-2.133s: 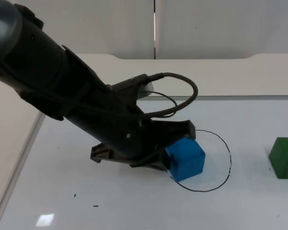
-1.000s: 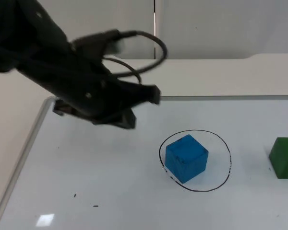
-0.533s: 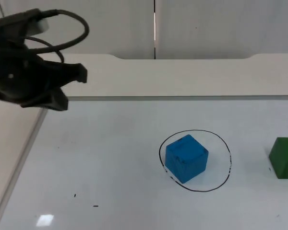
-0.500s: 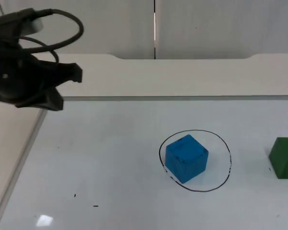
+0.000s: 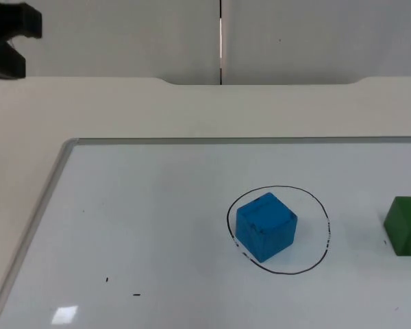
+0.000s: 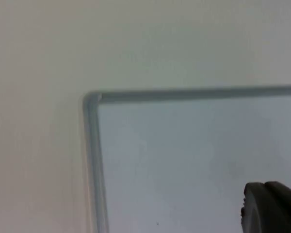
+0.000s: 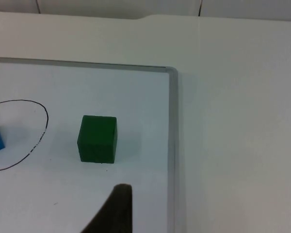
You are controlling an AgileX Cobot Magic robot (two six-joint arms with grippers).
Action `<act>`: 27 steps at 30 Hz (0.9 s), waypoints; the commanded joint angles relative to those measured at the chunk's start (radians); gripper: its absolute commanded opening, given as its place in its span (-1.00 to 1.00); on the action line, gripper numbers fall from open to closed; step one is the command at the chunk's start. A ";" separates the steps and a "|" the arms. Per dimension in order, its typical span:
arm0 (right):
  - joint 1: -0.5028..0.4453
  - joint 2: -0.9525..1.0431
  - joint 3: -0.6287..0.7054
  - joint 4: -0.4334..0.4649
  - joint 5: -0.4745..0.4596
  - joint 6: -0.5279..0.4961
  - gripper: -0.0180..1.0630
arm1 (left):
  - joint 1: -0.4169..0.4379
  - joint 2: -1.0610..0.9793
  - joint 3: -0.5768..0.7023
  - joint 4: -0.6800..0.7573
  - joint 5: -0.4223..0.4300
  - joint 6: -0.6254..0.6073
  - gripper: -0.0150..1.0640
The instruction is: Push the two cubes into the marked area.
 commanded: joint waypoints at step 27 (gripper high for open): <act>-0.004 -0.004 0.000 -0.002 -0.006 0.001 0.98 | 0.002 -0.689 0.142 0.133 0.277 -0.139 -0.98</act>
